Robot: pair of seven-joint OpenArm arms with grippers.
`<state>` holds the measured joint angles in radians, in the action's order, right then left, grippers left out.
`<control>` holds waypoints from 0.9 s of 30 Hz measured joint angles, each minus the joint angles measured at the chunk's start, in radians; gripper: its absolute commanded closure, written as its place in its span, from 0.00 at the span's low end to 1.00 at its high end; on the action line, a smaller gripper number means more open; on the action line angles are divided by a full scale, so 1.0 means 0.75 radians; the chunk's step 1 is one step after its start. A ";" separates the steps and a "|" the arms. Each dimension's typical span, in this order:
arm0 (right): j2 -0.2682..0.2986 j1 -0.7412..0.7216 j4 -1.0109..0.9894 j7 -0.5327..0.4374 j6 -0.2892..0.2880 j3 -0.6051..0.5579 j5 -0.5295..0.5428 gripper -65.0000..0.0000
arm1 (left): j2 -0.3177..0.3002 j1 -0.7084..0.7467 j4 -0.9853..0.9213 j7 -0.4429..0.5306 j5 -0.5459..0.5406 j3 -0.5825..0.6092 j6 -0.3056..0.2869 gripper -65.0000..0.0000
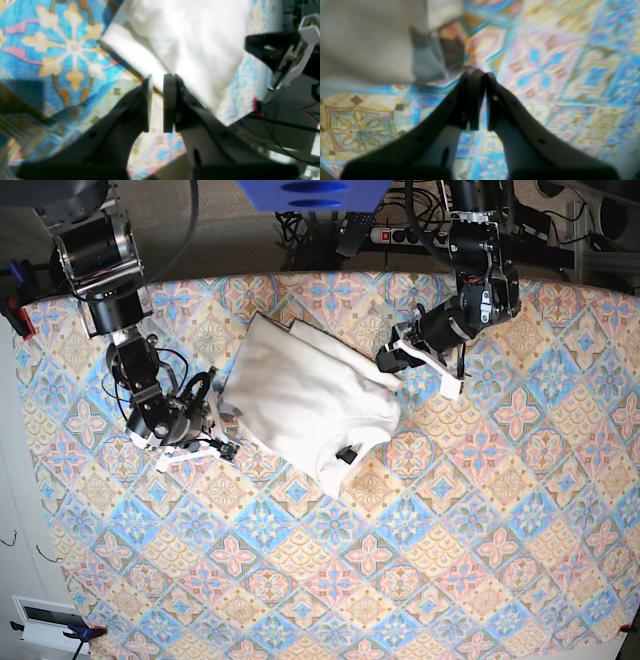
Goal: Fold the T-shirt properly
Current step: 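Push the bundle with both grippers toward the right gripper's side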
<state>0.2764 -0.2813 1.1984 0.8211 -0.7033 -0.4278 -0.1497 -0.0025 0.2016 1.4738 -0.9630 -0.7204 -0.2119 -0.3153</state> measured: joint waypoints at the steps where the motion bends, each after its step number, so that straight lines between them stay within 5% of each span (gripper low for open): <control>1: -0.030 -0.015 -0.019 -0.035 -0.001 0.000 0.004 0.94 | 0.003 -0.027 -0.044 0.002 0.022 0.001 0.004 0.91; 4: -0.079 -0.057 -0.055 -0.116 0.001 -0.003 0.036 0.94 | 0.037 -0.073 -0.121 0.013 0.043 0.000 0.002 0.91; 18: -0.061 -0.005 -0.061 -0.104 0.002 -0.009 0.031 0.94 | 0.035 -0.240 -0.470 0.295 0.087 0.142 -0.027 0.92; 24: -0.040 0.086 -0.040 -0.113 0.023 -0.004 0.030 0.94 | 0.046 -0.422 -0.680 0.384 0.156 0.256 -0.046 0.92; 27: 0.028 0.172 0.078 -0.121 0.021 -0.005 0.037 0.94 | 0.051 -0.521 -0.811 0.431 0.162 0.321 -0.044 0.92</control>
<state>0.2974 -0.1524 1.2572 0.7303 -0.6872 -0.4313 -0.1223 0.0360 -0.1894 0.8654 -0.6395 -0.5991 0.0292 -0.3485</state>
